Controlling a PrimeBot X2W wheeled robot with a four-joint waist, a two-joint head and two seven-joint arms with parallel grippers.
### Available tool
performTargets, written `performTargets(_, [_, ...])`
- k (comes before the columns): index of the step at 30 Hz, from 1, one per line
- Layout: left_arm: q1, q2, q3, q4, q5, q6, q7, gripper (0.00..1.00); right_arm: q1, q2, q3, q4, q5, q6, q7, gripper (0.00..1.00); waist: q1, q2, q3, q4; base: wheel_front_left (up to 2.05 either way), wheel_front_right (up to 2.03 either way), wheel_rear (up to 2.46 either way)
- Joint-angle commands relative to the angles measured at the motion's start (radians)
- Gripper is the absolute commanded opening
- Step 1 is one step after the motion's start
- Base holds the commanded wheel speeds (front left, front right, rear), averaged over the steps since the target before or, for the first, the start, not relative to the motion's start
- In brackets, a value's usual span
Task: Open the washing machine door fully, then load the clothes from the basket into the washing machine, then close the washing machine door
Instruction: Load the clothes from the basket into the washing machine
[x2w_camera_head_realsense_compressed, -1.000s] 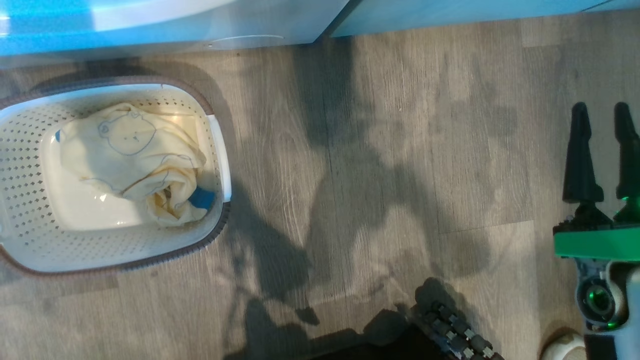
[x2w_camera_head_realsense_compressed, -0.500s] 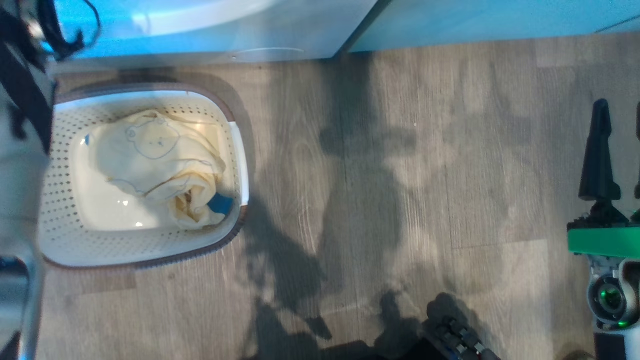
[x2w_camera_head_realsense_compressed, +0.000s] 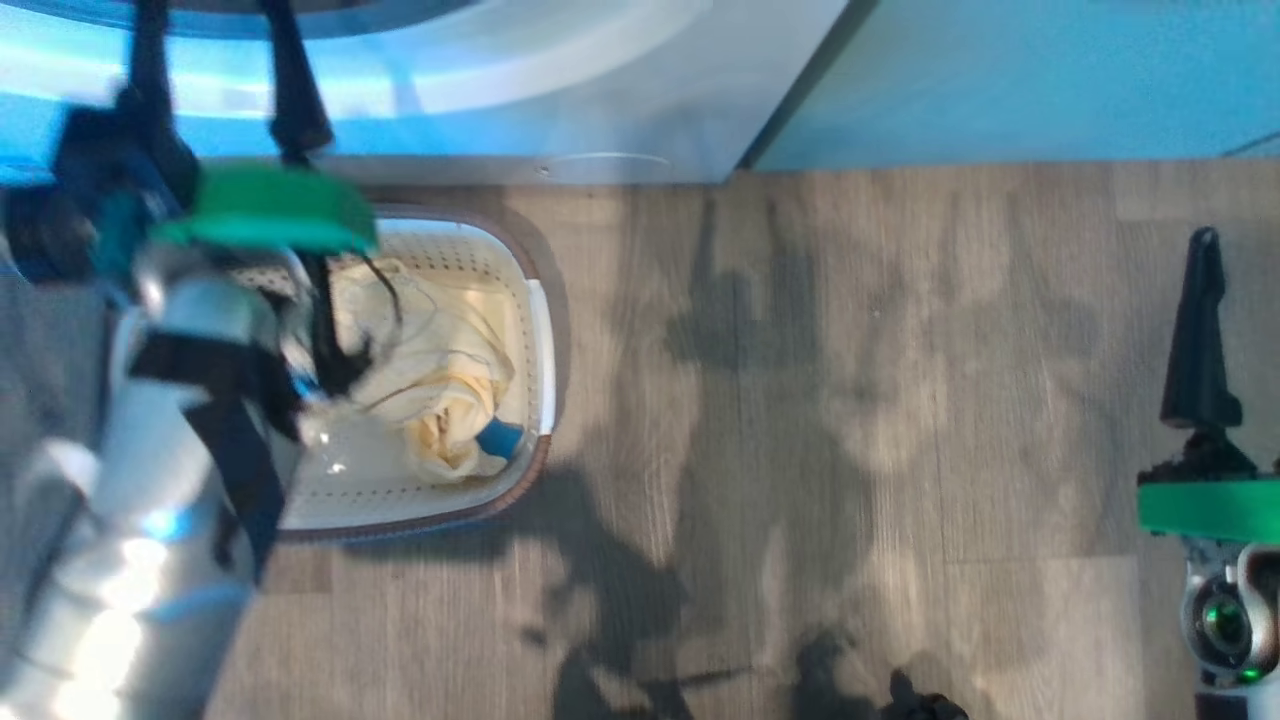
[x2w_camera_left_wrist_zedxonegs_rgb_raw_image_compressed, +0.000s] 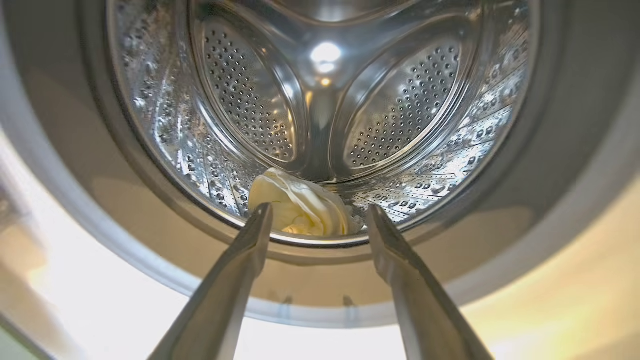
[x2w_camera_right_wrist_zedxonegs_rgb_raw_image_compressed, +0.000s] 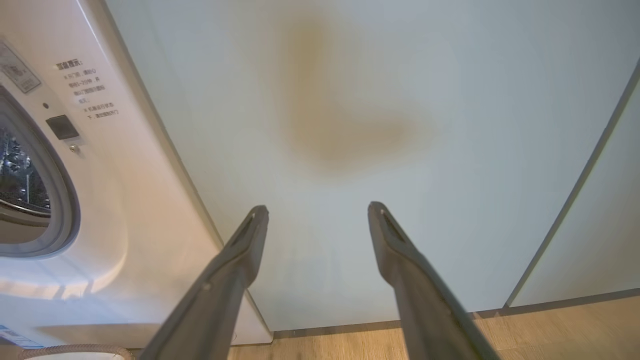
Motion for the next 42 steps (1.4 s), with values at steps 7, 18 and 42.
performTargets(7, [0.235,-0.021,-0.019,-0.182,0.035,0.076,-0.034,1.0,0.068,-0.015,0.015,-0.035,-0.066,-0.003,-0.007,1.0,0.0001,-0.0001,-0.103,0.072,0.0,0.0,0.0])
performTargets(18, [0.477,-0.055,-0.089,-0.238,0.046,0.105,-0.05,1.0,0.18,-0.022,0.022,-0.017,-0.13,-0.003,-0.007,1.0,0.0001,-0.0001,-0.272,0.142,0.0,0.0,0.0])
performTargets(42, [0.708,-0.085,-0.148,-0.222,0.021,0.08,-0.061,1.0,0.367,-0.018,0.029,-0.037,-0.184,-0.003,0.015,1.0,0.0001,-0.0001,-0.524,0.197,0.0,0.0,0.0])
